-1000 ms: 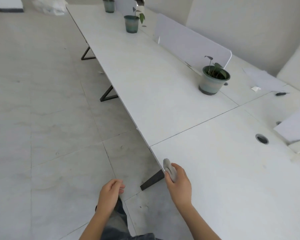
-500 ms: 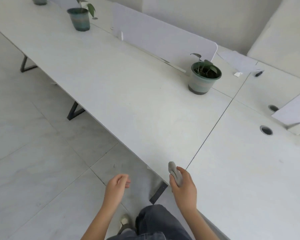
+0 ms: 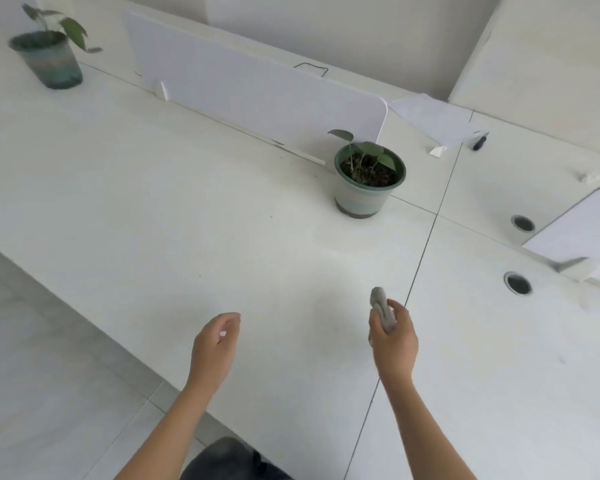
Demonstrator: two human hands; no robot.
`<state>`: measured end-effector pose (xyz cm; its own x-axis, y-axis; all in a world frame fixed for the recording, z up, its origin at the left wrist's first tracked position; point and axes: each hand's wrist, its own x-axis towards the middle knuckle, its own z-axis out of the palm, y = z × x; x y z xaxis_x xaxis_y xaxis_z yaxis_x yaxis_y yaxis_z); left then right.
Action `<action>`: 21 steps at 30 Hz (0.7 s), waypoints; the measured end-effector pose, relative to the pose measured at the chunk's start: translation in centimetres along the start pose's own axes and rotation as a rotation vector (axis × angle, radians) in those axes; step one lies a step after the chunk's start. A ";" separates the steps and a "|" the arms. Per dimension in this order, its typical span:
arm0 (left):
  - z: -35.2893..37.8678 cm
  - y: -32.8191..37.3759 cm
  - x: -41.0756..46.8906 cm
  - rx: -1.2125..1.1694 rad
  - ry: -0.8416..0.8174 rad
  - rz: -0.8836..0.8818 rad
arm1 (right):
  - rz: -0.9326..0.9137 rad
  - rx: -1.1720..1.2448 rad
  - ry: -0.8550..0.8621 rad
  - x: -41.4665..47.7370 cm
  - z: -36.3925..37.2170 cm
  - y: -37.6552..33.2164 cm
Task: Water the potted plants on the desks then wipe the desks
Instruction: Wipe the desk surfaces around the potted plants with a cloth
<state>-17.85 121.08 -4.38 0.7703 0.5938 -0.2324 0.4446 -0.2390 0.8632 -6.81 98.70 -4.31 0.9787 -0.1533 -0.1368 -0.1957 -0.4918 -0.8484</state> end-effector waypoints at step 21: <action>1.9 -0.6 20.2 0.915 -0.065 0.330 | -0.111 -0.800 -0.166 24.3 2.7 0.1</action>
<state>-1.73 131.78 -10.41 0.9313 0.3529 -0.0897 0.3641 -0.9063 0.2144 17.08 97.28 -9.12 0.9792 0.0295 -0.2006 -0.0218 -0.9682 -0.2491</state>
